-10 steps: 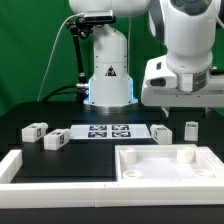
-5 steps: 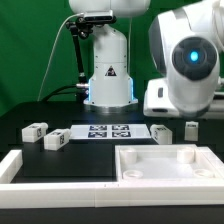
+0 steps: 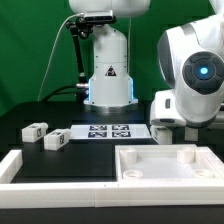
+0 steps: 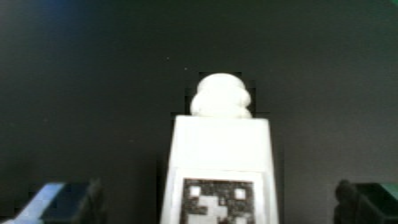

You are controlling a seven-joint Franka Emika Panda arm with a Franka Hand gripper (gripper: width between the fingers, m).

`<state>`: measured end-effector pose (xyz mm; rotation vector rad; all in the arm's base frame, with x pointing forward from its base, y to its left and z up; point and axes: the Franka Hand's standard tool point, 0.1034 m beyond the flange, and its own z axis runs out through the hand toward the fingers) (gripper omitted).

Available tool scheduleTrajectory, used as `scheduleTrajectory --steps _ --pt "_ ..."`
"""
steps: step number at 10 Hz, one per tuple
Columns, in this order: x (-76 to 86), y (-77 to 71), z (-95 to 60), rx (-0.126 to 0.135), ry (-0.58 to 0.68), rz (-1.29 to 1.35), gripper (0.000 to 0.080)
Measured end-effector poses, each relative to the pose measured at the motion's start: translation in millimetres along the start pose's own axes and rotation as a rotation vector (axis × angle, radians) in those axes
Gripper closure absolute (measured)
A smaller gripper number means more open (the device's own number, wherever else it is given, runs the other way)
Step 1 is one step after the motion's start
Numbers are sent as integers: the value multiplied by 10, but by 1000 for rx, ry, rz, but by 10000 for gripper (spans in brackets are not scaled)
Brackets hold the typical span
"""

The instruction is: Assemble one leg

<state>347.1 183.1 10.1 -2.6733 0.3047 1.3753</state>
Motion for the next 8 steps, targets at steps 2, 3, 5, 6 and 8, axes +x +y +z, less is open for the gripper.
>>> scheduleTrajectory --steps 2,3,5,6,8 --pt "-6 -7 37 -7 1 -3 150" --pt "-10 -12 42 -9 0 -3 150" --pt "-10 -10 41 -9 0 -3 181" --pt "-10 -10 41 -9 0 -3 360" --pt "-10 -10 41 -9 0 -3 516"
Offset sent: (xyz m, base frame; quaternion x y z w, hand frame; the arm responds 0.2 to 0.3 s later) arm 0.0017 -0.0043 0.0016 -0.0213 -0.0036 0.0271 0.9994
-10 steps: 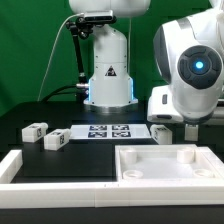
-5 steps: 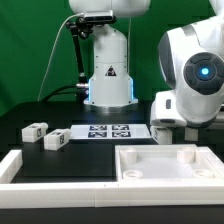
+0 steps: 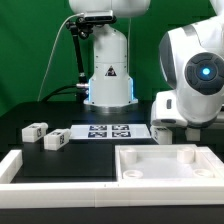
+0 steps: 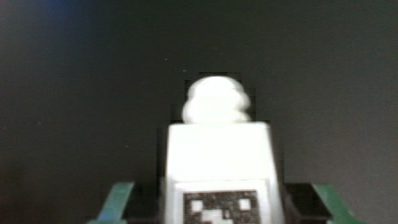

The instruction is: Assemble one leg

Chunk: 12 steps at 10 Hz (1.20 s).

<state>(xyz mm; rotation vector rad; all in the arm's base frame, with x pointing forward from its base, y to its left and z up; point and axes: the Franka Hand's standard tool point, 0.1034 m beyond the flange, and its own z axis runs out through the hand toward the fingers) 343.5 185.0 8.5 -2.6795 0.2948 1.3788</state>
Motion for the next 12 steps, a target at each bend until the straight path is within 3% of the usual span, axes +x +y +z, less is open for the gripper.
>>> scheduleTrajectory --steps 5,9,11,12 --pt "-8 9 -18 1 -3 -1 514" --pt "-345 87 -613 11 10 -8 512" --pt "-388 79 -645 10 23 -13 512" --pt "-321 49 -668 19 75 -13 512"
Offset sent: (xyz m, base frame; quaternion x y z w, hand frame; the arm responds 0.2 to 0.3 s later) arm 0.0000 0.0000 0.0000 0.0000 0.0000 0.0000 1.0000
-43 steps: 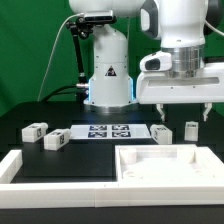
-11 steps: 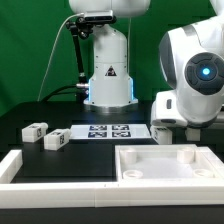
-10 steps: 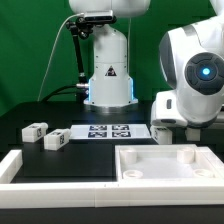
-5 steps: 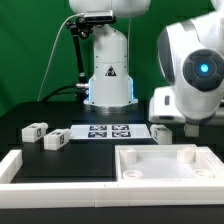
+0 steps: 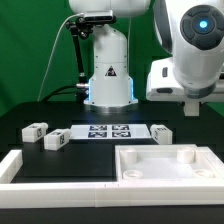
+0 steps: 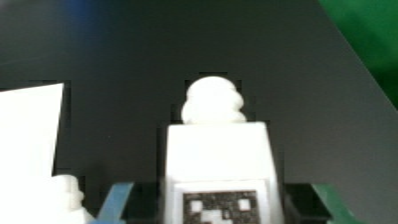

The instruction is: Assemble one leg

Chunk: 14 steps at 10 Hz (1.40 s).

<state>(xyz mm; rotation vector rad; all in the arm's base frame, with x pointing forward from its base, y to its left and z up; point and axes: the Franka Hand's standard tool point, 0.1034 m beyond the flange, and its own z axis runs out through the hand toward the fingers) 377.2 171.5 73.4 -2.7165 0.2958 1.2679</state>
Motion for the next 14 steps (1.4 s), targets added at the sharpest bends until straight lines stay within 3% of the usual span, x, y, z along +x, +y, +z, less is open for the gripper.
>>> scheduleTrajectory --steps 1,2,3,5,8,10,11,12,13,14 --pt "35 -38 -43 13 110 -7 512" --pt "-16 -22 -28 11 157 -9 512" --pt "32 -2 -66 12 226 -45 512" --pt "140 136 -291 -1 380 -79 512" --pt "134 223 -718 -26 662 -158 512" --pt "155 168 -804 -2 824 -179 512" --pt "151 169 -767 2 872 -187 512" --pt "169 135 -796 24 959 -192 512" --pt "202 147 -774 3 997 -245 512" --pt "323 211 -782 -37 997 -315 512"
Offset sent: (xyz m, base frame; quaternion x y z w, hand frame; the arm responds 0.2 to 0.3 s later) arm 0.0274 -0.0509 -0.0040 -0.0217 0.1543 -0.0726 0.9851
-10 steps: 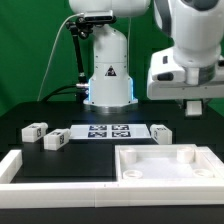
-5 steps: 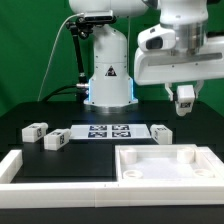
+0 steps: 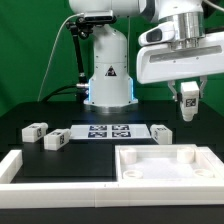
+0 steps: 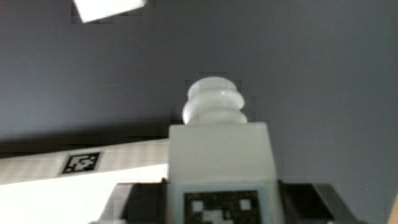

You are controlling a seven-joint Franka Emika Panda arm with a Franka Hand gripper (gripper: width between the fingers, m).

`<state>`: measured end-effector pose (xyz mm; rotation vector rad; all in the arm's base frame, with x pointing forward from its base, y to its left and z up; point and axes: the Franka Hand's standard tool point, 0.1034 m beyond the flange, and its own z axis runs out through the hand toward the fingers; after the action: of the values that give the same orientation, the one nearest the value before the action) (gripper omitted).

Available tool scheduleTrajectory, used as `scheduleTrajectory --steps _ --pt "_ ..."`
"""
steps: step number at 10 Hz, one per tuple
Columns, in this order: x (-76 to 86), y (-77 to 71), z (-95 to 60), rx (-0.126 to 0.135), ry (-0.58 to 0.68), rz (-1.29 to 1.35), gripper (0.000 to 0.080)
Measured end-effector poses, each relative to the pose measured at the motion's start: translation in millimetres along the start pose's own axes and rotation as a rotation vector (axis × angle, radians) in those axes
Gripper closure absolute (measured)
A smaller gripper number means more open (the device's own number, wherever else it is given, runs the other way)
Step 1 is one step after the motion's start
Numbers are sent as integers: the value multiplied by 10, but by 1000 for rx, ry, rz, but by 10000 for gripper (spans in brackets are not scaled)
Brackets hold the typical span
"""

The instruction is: Assemble one leg

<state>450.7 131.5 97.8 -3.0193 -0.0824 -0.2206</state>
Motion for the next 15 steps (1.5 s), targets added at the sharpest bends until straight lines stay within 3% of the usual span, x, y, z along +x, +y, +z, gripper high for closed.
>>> scheduleTrajectory --steps 3,8,10,13,15 --pt "236 129 6 -5 24 -98 512" --pt "264 144 7 -7 72 -97 512" --pt "523 204 23 -16 207 -153 512" --pt "914 112 14 2 219 -154 512" --pt "981 103 30 4 223 -154 512"
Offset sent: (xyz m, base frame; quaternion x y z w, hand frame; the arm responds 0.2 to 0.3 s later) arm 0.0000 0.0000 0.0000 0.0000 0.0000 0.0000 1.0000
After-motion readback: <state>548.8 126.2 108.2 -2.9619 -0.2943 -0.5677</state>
